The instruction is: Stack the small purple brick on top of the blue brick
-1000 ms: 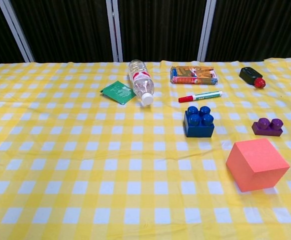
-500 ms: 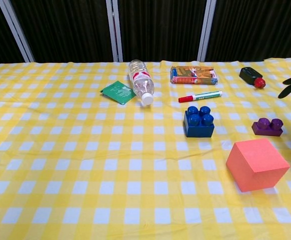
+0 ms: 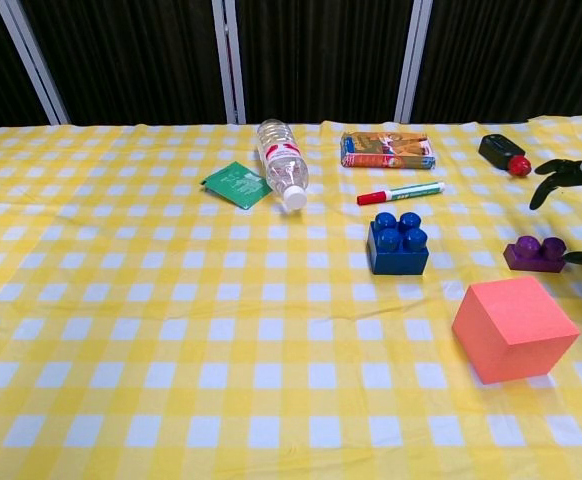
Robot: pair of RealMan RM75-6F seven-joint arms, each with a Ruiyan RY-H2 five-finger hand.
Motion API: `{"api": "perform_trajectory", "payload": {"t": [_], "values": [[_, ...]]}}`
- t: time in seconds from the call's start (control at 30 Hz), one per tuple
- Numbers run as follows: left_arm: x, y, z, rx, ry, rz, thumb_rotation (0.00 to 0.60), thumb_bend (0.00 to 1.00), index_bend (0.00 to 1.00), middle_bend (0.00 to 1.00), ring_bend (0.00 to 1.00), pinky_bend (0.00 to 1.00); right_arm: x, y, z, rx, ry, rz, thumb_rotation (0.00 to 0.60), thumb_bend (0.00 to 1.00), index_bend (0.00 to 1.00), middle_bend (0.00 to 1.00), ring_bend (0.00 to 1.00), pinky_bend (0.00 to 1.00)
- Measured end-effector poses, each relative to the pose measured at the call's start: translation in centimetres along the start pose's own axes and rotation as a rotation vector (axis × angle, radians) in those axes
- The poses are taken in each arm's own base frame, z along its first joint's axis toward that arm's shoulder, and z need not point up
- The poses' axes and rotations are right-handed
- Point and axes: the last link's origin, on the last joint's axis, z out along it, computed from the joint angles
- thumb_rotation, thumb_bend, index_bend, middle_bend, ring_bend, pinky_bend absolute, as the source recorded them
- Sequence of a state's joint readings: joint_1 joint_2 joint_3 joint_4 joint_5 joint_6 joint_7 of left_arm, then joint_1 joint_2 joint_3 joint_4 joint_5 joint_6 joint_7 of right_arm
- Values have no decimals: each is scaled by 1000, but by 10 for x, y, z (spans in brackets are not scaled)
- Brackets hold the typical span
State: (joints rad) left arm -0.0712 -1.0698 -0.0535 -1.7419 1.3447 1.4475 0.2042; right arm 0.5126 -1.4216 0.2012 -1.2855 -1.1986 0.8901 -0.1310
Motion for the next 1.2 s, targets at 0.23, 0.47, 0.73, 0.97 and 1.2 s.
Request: {"api": "perform_trajectory", "payload": {"t": [0.23,0.47,0.73,0.97,1.2], "values": [[-1,0,1,10,-4,5,600,243,164,0,0,100,-6,-1,6,-9,-23,2,600,298,320,0,0,0],[-3,0,3,12,-9,10,600,243,164,0,0,100,-12,-9,8,-1,-28,0,600,298,346,0,0,0],[-2,-2,3,19,-7,7,600,243,167,0,0,100,-16,-10,12,-8,-34,-5,600,300,403,0,0,0],[-3,-3,5,25,-11,12,600,243,168,0,0,100,-17,-10,18,-15,-39,-10,600,300,407,0,0,0],[-2,-4,5,33,-6,14,600,243,169,0,0,100,-18,-6,21,-27,-45,-17,600,301,448,0,0,0]]}}
